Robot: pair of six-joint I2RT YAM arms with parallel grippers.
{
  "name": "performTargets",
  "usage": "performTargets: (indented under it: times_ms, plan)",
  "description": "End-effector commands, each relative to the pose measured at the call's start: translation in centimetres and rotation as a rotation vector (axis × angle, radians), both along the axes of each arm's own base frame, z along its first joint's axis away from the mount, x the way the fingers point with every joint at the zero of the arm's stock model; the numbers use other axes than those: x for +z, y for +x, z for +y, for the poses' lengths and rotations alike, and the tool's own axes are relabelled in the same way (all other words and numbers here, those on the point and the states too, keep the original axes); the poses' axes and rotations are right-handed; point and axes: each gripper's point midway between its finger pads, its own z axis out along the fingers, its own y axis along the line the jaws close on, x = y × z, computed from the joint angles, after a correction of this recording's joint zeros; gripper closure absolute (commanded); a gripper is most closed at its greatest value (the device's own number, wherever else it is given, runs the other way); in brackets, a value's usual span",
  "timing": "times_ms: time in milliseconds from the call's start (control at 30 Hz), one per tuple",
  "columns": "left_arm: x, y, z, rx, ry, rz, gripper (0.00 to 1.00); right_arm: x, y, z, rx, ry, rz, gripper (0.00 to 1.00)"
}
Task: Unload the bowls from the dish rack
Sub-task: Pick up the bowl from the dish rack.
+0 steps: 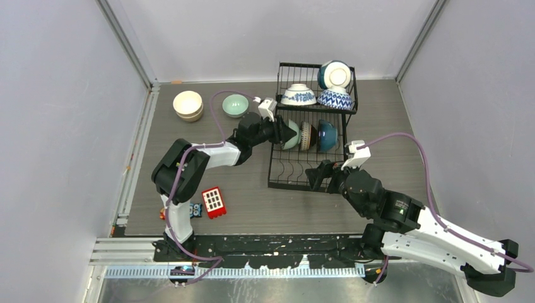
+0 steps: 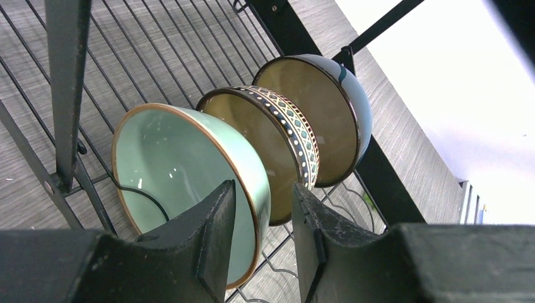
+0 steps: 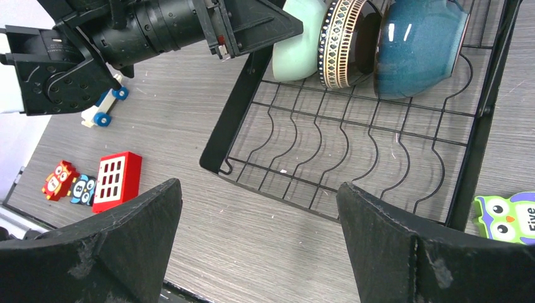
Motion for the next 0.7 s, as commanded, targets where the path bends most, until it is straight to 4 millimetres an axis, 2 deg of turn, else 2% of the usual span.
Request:
performTargets:
  times_ms: [0,100,367,667]
  plan:
    - [-0.4,-0.7,-0.7,-0.031,-0.007,-0.003,0.62,1.4,0.3,0.2,-0.008,0.046,-0.031,0.04]
    - [-0.7,-0.8,-0.6,-0.022,-0.002,0.002,0.61,1.5,0.2,0.2,-0.005,0.051,-0.029,0.04]
    - [-1.3,-1.1,0.4,0.027,0.026,0.005,0.50,2.0,-0.1,-0.3,-0.004,0.061,-0.029,0.01]
    - [-1.1,-1.9,0.3,0.039,0.058,-0.035,0.53,1.9,-0.3,-0.3,0.004,0.070,-0.025,0.02]
